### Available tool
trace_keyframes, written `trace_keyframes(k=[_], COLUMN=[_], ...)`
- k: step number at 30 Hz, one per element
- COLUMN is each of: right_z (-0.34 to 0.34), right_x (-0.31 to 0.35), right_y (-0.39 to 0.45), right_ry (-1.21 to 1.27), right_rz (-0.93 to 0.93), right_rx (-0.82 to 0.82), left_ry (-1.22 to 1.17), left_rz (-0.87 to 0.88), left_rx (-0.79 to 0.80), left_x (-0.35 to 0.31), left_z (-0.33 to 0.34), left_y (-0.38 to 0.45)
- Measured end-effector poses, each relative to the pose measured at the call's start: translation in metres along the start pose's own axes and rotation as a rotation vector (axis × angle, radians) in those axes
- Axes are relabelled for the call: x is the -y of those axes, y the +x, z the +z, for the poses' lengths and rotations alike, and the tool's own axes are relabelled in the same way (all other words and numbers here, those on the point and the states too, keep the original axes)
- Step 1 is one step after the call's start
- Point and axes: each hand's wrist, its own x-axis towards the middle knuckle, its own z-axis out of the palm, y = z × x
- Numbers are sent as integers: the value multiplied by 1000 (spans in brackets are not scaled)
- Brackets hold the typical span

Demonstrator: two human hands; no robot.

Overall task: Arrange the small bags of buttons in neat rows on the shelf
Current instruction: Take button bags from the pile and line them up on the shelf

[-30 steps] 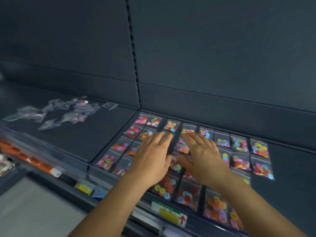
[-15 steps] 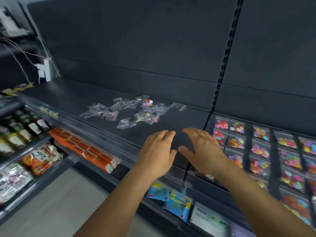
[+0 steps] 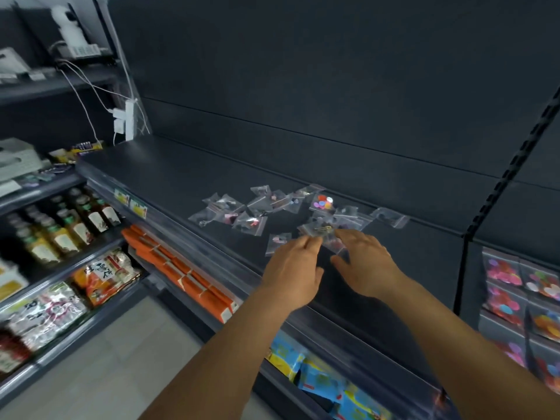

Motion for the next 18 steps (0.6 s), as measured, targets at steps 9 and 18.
trace_keyframes(k=[9, 18], right_z=[22, 19], right_x=[1, 2], right_y=[77, 86], right_ry=[103, 175], right_rz=[-144, 45], right_rx=[-15, -228], left_ry=[28, 43], left_rz=[27, -17], left_rx=[44, -165], left_x=[48, 75], left_z=[12, 7], left_y=[66, 87])
